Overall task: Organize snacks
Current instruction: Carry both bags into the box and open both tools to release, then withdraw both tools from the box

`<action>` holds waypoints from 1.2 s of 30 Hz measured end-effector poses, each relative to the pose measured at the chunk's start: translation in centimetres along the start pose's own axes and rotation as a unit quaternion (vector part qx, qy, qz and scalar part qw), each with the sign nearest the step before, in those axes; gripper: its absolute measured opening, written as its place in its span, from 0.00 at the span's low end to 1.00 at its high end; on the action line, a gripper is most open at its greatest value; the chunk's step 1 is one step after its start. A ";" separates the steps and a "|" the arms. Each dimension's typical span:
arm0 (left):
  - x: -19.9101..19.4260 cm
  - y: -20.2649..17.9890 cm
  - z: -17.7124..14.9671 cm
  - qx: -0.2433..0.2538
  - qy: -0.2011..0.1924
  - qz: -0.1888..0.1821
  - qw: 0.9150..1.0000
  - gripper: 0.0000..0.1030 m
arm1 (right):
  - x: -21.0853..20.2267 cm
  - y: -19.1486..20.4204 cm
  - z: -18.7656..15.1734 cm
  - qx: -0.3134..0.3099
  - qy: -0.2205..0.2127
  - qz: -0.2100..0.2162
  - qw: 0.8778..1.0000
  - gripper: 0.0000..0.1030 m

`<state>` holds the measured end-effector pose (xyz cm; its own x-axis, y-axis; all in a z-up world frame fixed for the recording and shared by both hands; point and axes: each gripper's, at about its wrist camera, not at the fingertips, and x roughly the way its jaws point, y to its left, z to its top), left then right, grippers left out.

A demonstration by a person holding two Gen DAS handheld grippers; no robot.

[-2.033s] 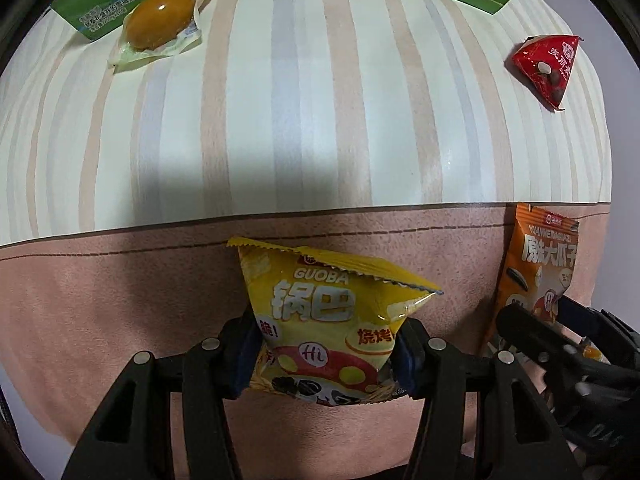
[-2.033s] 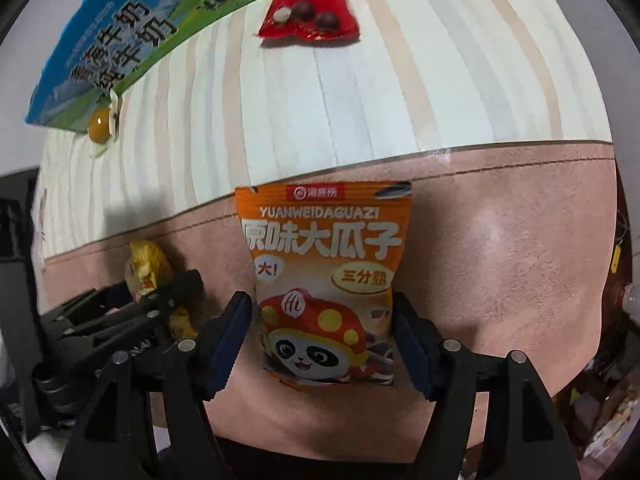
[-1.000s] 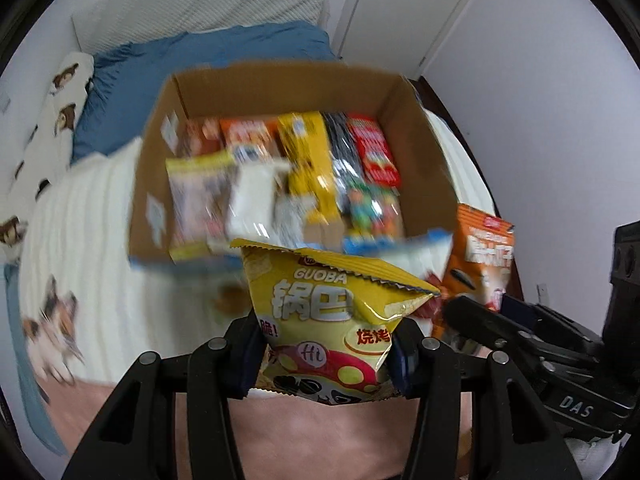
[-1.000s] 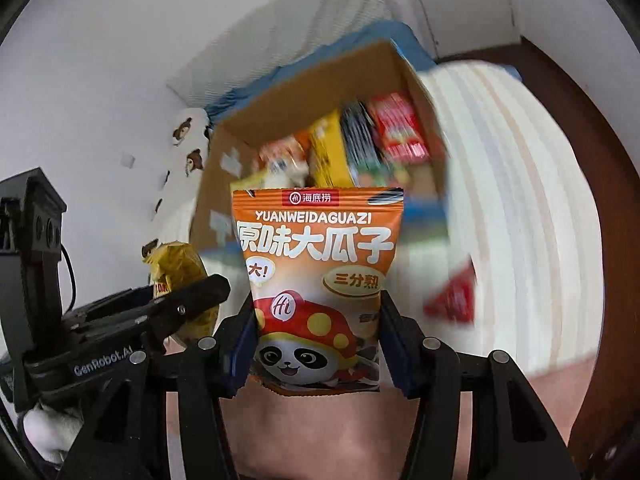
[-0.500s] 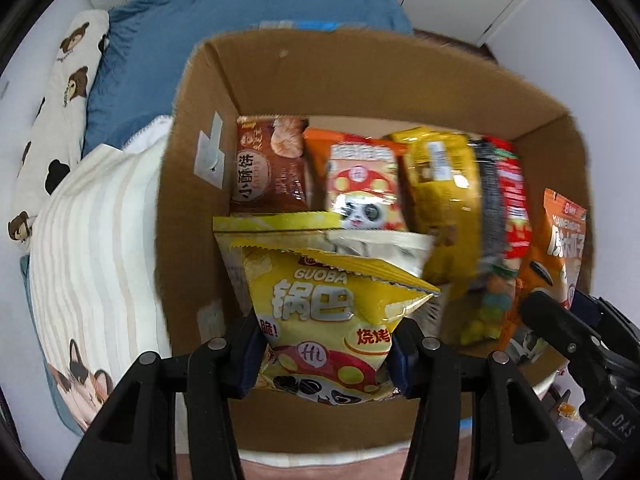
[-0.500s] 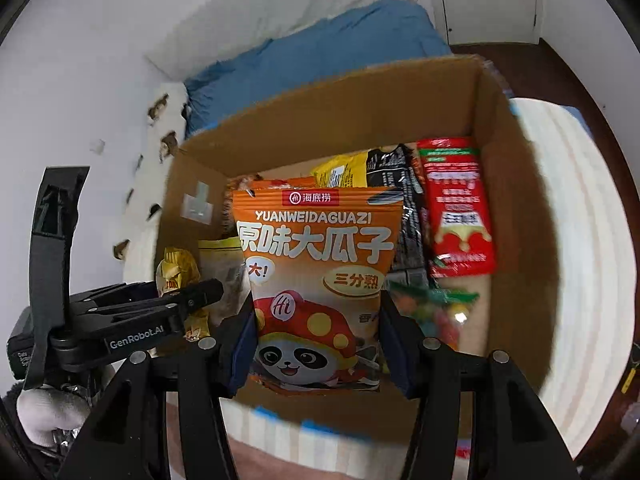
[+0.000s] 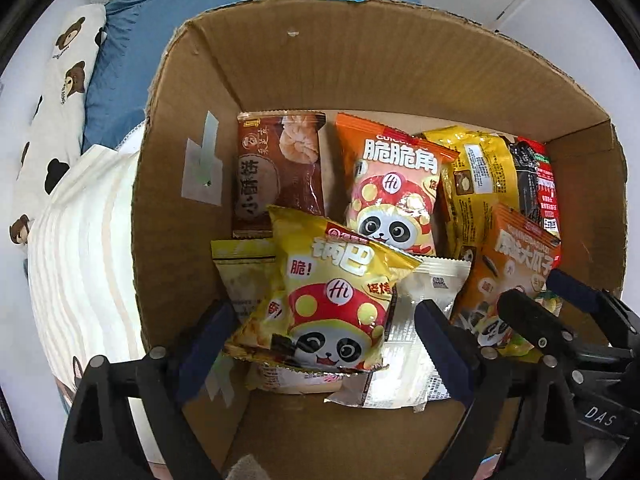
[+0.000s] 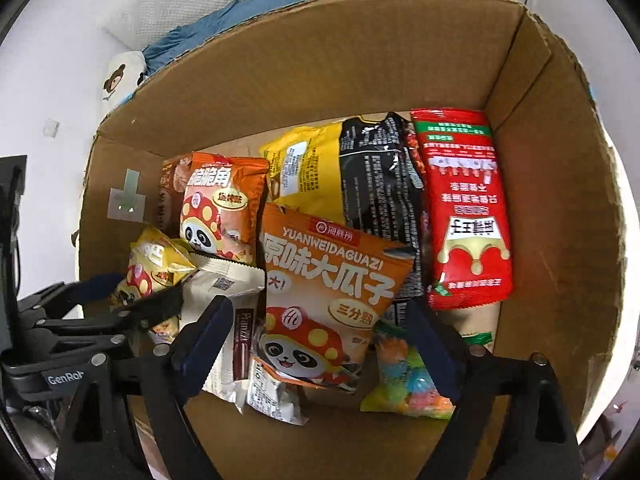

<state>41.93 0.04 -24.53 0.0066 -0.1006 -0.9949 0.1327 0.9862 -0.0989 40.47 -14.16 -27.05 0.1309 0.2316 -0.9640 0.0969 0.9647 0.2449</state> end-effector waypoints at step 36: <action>-13.6 -2.6 -12.3 -0.001 -0.223 0.006 0.975 0.91 | -14.8 0.5 -10.8 -0.052 -0.165 -0.044 0.984 0.92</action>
<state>29.32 0.43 -11.02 0.4380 -0.1351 -0.8888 0.1286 0.9879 -0.0868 27.92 -15.78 -13.77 0.4413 0.1102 -0.8906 0.0235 0.9907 0.1342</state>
